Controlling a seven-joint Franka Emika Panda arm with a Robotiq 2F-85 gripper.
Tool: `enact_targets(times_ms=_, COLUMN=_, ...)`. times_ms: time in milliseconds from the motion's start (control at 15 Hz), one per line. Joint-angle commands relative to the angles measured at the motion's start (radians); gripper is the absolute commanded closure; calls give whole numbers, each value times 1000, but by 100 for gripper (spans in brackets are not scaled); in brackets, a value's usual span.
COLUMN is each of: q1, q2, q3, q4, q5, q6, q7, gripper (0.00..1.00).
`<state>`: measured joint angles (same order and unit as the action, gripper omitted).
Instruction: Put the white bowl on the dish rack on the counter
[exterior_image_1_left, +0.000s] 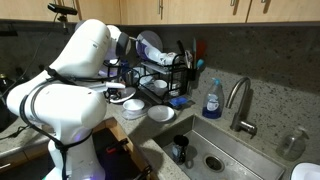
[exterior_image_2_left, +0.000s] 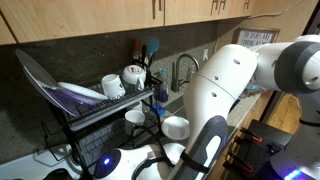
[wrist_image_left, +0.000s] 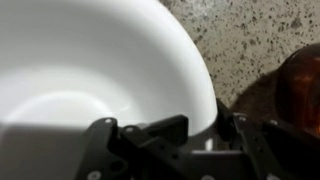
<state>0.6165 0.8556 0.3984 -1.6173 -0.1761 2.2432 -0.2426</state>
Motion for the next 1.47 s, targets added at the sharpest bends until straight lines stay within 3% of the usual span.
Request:
enact_targets(times_ms=0, q1=6, q2=63, q3=-10, q4=48, q5=10, q6=-25, q7=-35, gripper=97)
enact_targets(times_ms=533, q1=17, q2=-22, q3=-9, q4=-18, q5=-27, q6=3, q7=-16, gripper=97)
enact_targets(times_ms=600, q1=16, q2=-34, q3=-5, q4=-26, q5=-28, q6=5, q7=-18, gripper=70)
enact_targets(times_ms=800, q1=25, q2=-48, q3=-5, q4=-35, q5=-31, q6=-5, q7=-13, gripper=60)
enact_targets(times_ms=1267, q1=39, q2=-74, q3=-10, q4=-53, q5=-32, q6=-4, q7=-3, gripper=5)
enact_targets(times_ms=1400, q1=44, q2=-98, q3=-12, q4=-71, q5=-35, q6=-1, q7=8, gripper=0)
